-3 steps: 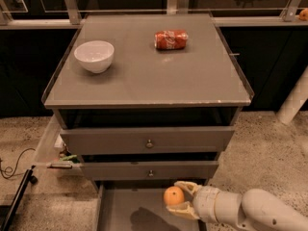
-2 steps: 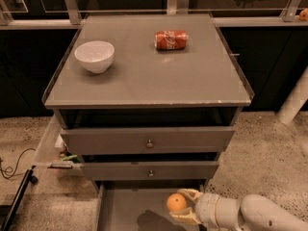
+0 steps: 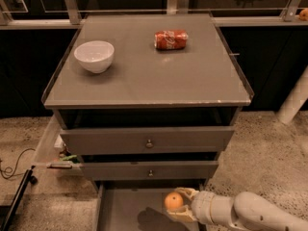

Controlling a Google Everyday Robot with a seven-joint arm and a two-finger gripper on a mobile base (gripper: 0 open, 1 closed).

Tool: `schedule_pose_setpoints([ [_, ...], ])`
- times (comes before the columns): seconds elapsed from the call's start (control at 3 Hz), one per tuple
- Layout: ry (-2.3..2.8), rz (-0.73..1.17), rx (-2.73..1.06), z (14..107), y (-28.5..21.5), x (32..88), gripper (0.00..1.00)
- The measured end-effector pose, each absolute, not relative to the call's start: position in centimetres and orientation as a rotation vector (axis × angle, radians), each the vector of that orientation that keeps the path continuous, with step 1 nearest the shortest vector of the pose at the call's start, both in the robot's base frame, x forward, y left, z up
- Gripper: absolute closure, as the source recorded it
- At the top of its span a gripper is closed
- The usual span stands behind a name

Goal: Place orange into bottom drawer

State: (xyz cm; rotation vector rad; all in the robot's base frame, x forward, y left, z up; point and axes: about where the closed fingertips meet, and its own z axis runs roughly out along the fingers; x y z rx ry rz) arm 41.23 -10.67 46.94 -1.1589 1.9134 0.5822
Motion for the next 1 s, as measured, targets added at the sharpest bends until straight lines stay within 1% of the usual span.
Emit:
schedule_pose_setpoints([
  [0.67,1.936,0.5,-1.136,39.6,-11.3,46.4,1.0],
  [1.0,1.867,0.43,-1.181,36.1,-11.1,49.0,1.0],
])
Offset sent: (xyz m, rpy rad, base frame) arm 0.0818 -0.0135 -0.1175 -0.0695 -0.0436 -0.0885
